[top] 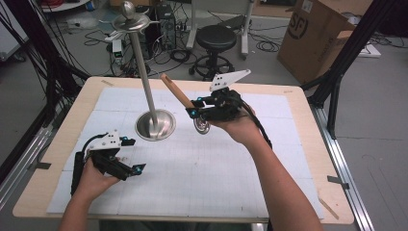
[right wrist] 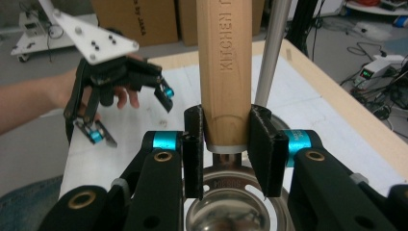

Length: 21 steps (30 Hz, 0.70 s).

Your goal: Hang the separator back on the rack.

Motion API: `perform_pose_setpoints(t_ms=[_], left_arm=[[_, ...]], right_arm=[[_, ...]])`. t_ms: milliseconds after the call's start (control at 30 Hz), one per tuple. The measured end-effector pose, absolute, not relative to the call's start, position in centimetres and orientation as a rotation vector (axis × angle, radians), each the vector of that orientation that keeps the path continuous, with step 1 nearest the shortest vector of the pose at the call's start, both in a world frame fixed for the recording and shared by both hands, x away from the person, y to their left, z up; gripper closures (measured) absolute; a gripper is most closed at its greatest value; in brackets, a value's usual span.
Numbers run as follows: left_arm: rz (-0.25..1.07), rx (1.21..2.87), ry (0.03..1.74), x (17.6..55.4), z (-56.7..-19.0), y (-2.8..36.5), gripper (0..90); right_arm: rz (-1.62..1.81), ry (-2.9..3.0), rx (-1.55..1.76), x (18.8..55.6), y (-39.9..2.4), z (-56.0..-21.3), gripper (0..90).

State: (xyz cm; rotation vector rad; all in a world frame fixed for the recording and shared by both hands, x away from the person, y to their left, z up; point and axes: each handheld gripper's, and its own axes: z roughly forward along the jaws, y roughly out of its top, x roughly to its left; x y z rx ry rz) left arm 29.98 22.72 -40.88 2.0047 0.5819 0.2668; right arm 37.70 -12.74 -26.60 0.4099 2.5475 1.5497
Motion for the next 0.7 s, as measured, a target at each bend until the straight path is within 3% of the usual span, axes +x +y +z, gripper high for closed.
perform_pose_setpoints(t_ms=[700], left_arm=[[0.266,1.997,0.582,30.0,-40.9,22.8,1.7]], right_arm=[[1.652,2.42,0.414,41.6,-12.0,-20.5,69.2]])
